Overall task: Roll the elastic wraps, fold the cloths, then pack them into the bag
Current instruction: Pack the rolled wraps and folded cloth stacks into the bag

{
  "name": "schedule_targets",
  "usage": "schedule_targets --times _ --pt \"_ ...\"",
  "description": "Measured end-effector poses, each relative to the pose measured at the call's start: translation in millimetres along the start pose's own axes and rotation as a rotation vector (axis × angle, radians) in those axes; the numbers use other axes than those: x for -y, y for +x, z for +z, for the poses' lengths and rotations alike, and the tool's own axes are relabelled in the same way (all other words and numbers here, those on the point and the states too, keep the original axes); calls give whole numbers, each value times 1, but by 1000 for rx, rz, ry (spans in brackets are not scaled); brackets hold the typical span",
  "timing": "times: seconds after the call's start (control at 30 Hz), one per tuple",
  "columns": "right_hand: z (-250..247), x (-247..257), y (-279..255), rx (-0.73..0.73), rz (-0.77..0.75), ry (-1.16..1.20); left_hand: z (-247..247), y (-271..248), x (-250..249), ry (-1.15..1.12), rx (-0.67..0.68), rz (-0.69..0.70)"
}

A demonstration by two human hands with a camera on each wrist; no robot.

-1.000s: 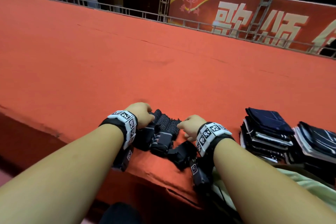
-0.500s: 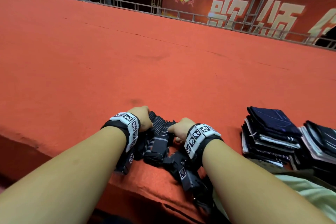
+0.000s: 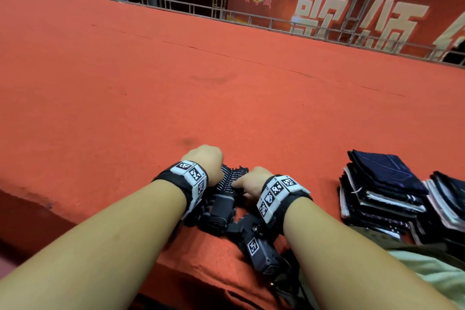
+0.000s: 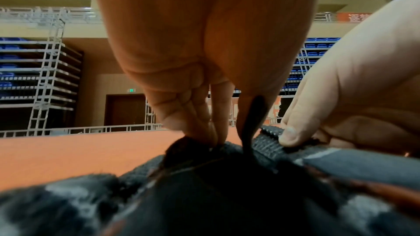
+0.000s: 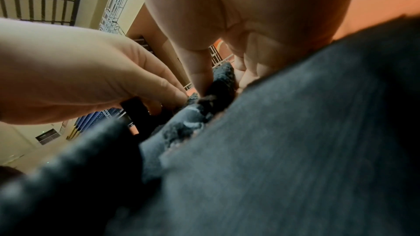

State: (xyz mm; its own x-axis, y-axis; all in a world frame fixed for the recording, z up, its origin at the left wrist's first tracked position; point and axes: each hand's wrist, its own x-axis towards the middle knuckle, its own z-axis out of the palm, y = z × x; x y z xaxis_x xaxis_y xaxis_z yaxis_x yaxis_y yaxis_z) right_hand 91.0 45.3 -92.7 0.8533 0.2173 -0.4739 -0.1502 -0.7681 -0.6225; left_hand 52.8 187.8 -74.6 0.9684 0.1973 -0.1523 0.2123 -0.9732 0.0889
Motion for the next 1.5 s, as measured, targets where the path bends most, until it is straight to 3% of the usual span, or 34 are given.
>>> schedule_targets --times 0.23,0.53,0.67,0.83,1.1,1.23,1.37,1.43,1.5 --pt "-6 -2 -2 -15 -12 -54 0 -3 -6 -7 52 -28" --pt "-49 -10 -15 -135 -96 133 -5 -6 -15 -89 39 -80" --pt "-84 -15 -51 -187 -133 266 -29 -18 -14 -266 -59 -91" --pt "-134 -38 -97 -204 -174 285 -60 -42 -41 -579 -106 26" --pt "-180 -123 -168 -126 -117 155 -63 -86 -120 -677 142 211" --pt "-162 -156 -187 -47 -77 -73 -44 -108 -144 -819 450 242" --pt "-137 -172 -192 -20 -57 -145 -22 -127 -157 -721 694 248" --pt "-126 -178 -189 -41 -74 -202 -12 -134 -165 -681 727 239" --pt "-118 -183 -186 -20 -89 -308 -4 -132 -170 -634 661 214"
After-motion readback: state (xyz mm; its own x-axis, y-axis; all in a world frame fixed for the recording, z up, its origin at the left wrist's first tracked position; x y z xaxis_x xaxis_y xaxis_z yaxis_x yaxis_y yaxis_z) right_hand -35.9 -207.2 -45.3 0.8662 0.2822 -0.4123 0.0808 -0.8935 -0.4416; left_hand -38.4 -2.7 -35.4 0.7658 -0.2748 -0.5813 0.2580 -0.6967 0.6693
